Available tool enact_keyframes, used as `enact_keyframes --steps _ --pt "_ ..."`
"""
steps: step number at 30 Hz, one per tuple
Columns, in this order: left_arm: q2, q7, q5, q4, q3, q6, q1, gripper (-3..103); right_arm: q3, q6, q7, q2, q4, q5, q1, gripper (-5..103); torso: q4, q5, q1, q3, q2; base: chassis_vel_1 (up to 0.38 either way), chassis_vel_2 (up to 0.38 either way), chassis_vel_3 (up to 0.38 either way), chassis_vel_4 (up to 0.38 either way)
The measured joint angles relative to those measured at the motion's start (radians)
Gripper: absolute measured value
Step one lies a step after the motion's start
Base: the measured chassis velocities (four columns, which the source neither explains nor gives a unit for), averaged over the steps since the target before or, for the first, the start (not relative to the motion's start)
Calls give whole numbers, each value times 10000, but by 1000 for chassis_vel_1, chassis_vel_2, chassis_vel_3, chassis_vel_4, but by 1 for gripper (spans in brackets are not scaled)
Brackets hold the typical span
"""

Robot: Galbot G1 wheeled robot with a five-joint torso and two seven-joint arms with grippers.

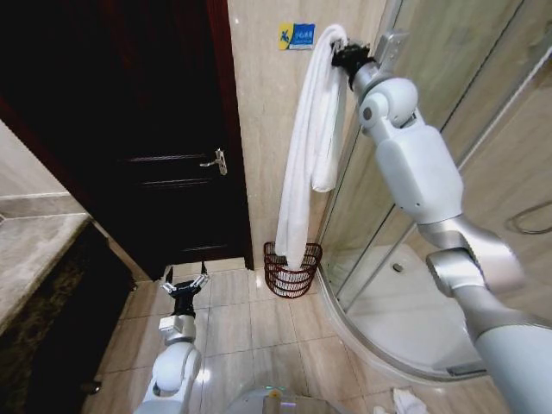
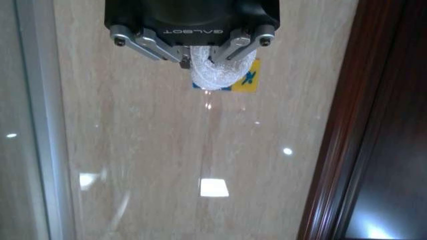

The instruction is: Discard the used towel into the hamper.

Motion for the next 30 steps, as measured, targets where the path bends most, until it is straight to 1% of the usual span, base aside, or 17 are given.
enact_keyframes --steps 14,30 --pt "-49 0 21 50 80 -59 -31 100 -119 75 70 74 181 -48 -542 7 0 0 0 0 0 0 0 0 0" --pt "-29 -3 -12 29 18 -170 93 100 -154 141 163 22 526 -235 -1616 7 0 0 0 -1 0 0 0 0 0"
